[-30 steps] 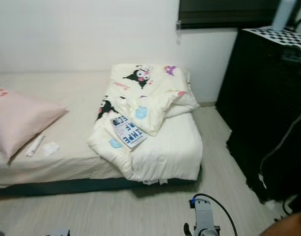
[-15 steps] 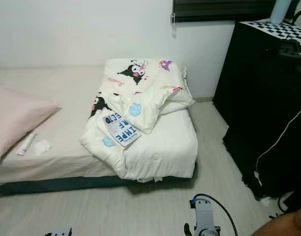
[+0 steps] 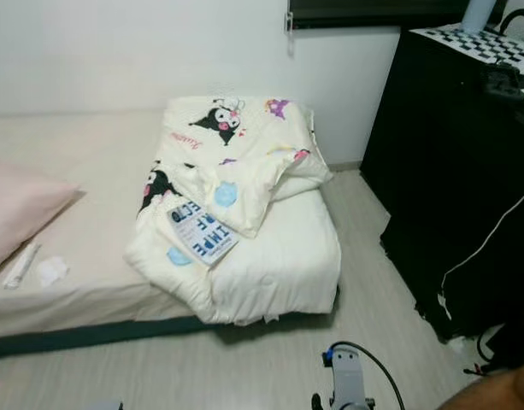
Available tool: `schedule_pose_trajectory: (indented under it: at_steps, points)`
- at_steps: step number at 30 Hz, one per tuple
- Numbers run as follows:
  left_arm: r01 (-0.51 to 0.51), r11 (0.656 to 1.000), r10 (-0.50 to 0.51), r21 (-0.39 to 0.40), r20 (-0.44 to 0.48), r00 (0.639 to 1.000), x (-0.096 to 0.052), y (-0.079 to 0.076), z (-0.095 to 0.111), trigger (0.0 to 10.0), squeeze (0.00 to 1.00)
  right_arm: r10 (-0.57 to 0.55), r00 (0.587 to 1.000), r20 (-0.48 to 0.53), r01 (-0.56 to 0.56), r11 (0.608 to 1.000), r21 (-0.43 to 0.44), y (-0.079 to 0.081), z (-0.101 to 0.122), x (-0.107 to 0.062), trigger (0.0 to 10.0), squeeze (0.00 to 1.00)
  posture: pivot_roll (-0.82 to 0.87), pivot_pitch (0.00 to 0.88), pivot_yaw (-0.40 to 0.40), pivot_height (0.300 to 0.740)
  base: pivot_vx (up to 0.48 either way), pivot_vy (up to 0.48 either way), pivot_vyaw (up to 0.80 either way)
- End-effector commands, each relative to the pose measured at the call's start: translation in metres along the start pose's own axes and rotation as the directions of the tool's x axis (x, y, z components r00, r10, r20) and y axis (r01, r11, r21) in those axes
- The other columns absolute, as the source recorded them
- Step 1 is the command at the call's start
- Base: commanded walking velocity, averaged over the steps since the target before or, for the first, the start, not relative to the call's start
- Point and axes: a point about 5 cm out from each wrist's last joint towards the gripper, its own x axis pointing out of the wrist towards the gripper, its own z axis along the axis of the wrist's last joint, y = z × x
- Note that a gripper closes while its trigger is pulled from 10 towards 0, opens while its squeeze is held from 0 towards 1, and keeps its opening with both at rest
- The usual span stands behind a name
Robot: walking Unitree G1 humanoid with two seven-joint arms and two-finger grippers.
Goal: Clean up the room
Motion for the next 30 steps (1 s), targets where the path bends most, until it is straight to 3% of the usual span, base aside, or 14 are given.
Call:
schedule_pose_trajectory:
  at_steps: [1, 14, 22, 30]
  points:
    - [-0.010, 1.000, 0.010, -0.015, -0.010, 1.000, -0.004, 0.007, -0.009, 10.0, 0.00, 0.010, 1.000, 0.009, -0.010, 1.000, 0.005, 0.006, 0.004, 0.001, 10.0, 0.00, -0.07, 0.102, 0.004, 0.740, 0.465, 0.000, 0.00]
    - [0.004, 0.999, -0.004, -0.035, 0.001, 1.000, -0.004, 0.007, -0.009, 10.0, 0.00, -0.006, 1.000, 0.001, 0.006, 1.000, 0.006, -0.007, -0.001, -0.001, 10.0, 0.00, -0.07, 0.102, 0.006, 0.740, 0.465, 0.000, 0.00]
    - [0.033, 0.996, -0.031, -0.077, 0.033, 0.999, -0.004, 0.004, -0.007, 10.0, 0.00, -0.017, 1.000, -0.006, 0.017, 1.000, -0.004, -0.014, -0.003, -0.002, 10.0, 0.00, -0.07, 0.102, 0.002, 0.740, 0.115, 0.000, 0.00]
    - [0.080, 0.987, -0.065, -0.138, 0.111, 0.992, -0.004, 0.000, -0.002, 10.0, 0.00, -0.032, 0.999, 0.005, 0.032, 0.999, -0.001, -0.016, 0.000, -0.002, 10.0, 0.00, -0.07, 0.101, -0.001, 0.740, 0.251, -0.405, 0.00]
